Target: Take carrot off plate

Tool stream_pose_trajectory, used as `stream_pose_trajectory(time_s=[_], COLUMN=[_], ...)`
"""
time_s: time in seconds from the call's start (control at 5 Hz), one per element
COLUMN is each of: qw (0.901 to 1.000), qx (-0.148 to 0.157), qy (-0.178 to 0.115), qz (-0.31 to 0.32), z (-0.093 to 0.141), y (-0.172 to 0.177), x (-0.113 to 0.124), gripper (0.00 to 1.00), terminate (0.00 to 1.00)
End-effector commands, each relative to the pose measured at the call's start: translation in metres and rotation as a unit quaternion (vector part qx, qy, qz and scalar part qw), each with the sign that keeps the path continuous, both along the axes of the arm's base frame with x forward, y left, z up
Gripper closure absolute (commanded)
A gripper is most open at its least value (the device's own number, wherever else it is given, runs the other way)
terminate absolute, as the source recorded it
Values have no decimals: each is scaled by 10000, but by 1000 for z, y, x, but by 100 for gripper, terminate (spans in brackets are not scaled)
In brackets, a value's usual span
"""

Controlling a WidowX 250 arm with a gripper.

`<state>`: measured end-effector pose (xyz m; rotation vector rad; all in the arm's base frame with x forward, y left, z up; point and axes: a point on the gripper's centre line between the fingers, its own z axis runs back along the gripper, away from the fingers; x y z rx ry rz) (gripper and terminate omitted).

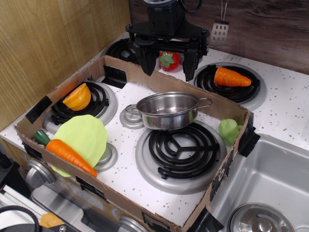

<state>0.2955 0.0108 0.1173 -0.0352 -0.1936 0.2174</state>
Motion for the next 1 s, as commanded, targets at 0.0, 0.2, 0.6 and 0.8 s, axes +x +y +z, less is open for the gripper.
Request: stream_pose_trajectory(time_s=[0.0, 0.2, 0.6, 0.8], qw=[10000, 9949, 9773, 9624], qx=[0, -42, 33, -410], qy=[0, -34, -456, -268], qz=[0, 1008, 2069, 2673], z=[0, 5, -3, -16], y=[0, 20, 53, 73], x=[0, -12, -40, -56], gripper=[0, 0, 0, 0], terminate=[0, 0, 0, 0])
